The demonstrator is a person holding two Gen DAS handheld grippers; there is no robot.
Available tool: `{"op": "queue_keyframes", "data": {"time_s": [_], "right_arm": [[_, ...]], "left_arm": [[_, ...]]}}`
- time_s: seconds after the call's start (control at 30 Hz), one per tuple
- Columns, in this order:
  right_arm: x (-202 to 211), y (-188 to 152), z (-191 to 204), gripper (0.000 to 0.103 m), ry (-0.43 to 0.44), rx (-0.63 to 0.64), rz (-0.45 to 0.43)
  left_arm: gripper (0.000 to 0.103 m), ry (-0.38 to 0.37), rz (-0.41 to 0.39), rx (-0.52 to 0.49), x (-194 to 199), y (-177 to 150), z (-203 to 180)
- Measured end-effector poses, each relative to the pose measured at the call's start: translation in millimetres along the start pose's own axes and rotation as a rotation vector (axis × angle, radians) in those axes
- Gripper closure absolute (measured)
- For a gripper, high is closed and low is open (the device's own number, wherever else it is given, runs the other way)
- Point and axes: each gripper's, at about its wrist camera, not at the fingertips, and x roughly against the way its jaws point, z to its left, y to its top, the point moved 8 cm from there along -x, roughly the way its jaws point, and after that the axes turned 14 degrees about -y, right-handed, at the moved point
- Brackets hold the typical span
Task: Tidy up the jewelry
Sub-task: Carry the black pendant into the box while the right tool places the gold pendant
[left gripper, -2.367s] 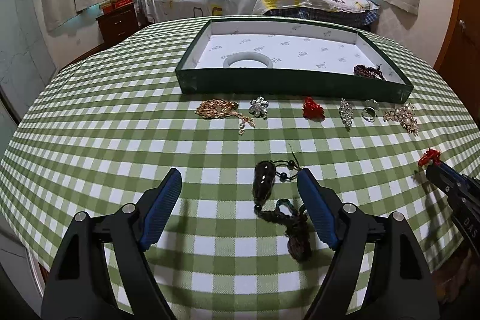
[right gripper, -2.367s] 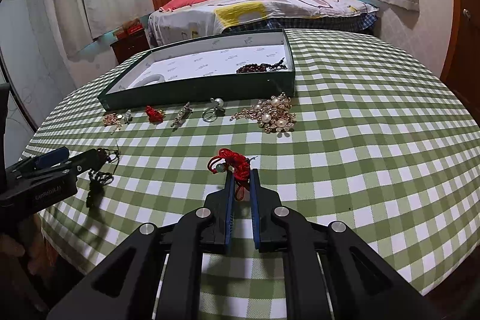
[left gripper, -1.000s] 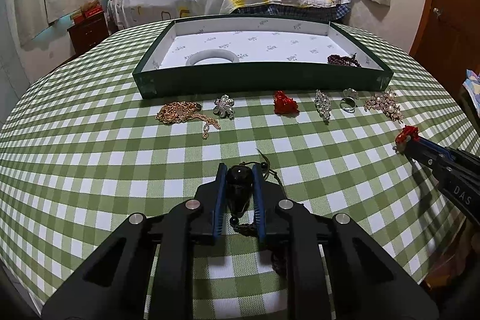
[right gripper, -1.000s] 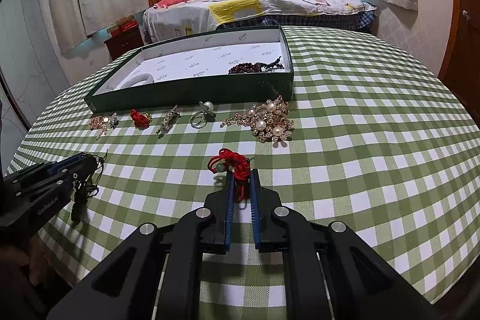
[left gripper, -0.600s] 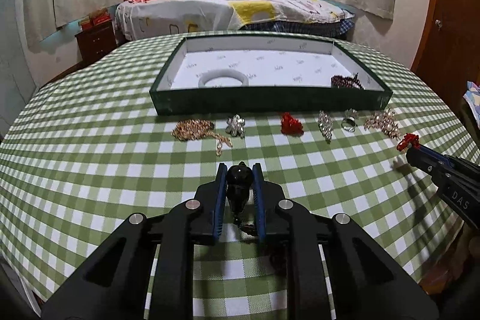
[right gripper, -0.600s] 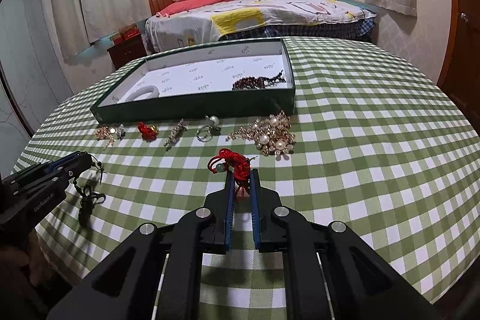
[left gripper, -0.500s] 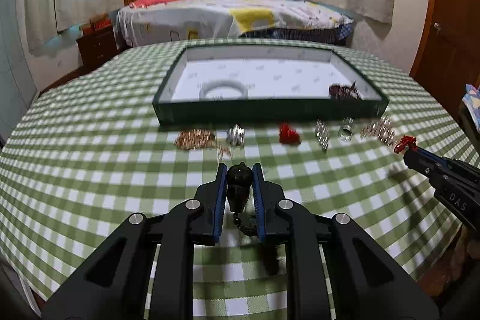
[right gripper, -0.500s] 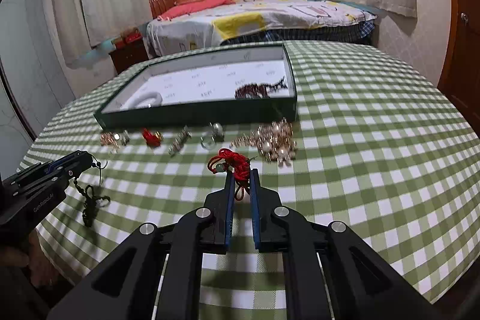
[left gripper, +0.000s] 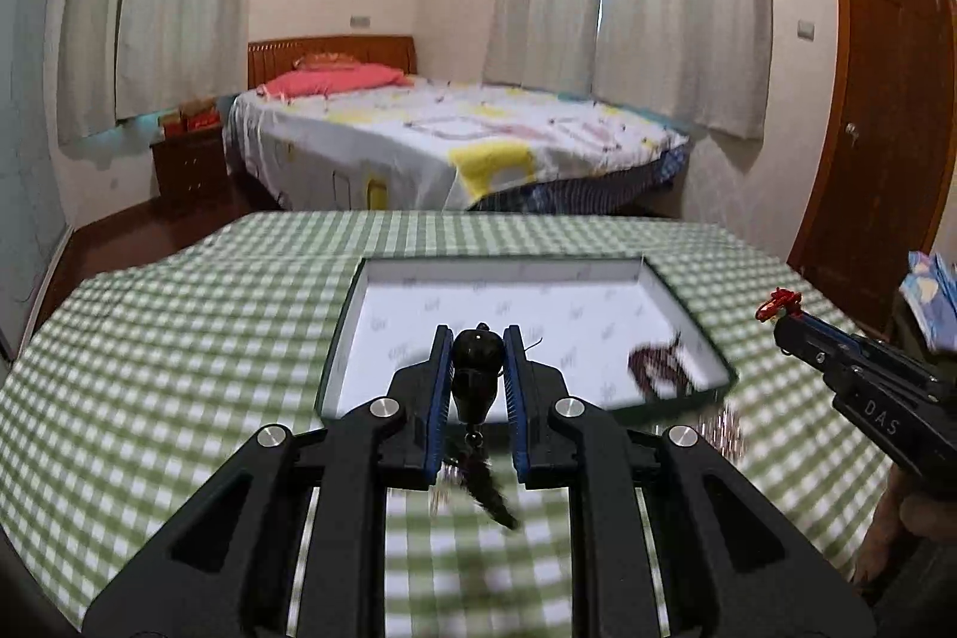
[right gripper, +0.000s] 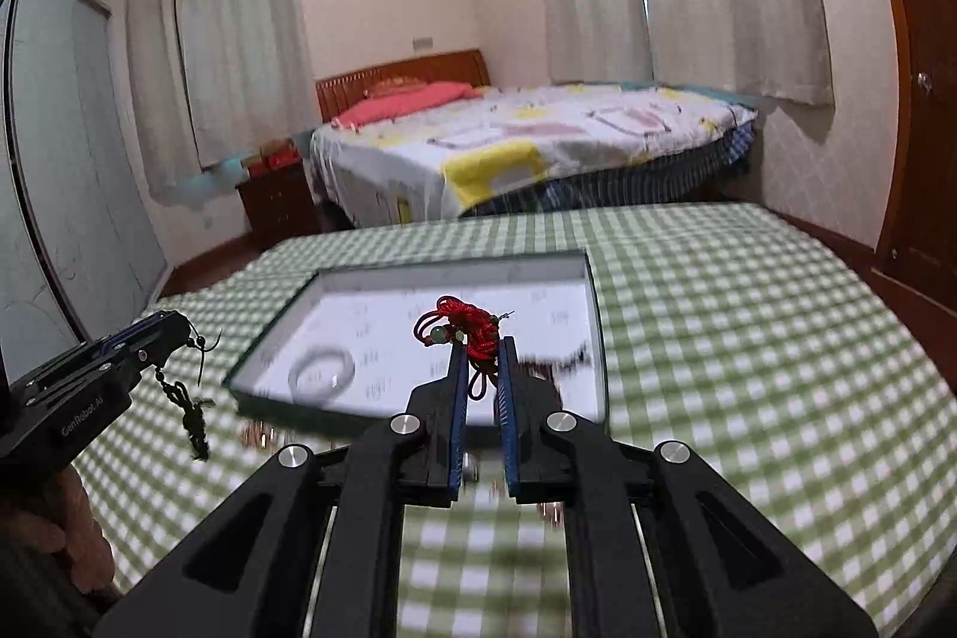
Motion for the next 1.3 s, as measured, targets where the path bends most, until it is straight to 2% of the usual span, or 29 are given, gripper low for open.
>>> {"op": "queue_keyframes", "data": {"time_s": [0.2, 0.47, 0.7, 0.87, 1.13, 1.3], "right_arm": [[-25.6, 33.9, 9.5, 0.092, -0.009, 0.009, -0.061], [-84.8, 53.8, 15.6, 0.092, -0.025, 0.003, -0.068], [-143.6, 37.2, 18.4, 0.092, -0.043, 0.023, 0.055], [-167.3, 20.8, 21.9, 0.092, -0.055, 0.051, 0.137], [-193.9, 0.1, 20.8, 0.092, -0.079, 0.078, 0.265], [-198.0, -3.5, 22.6, 0.092, -0.084, 0.083, 0.283]], "left_arm": [[0.086, -0.010, -0.036, -0.018, -35.3, 34.6, 2.3], [0.086, 0.004, -0.003, 0.000, -102.6, 45.1, 18.7], [0.086, 0.014, 0.115, 0.036, -162.0, 28.0, 35.2], [0.086, 0.018, 0.210, 0.057, -190.2, 8.7, 46.1], [0.086, 0.018, 0.315, 0.095, -209.4, -13.8, 52.0], [0.084, 0.019, 0.336, 0.091, -214.0, -19.9, 53.2]]}}
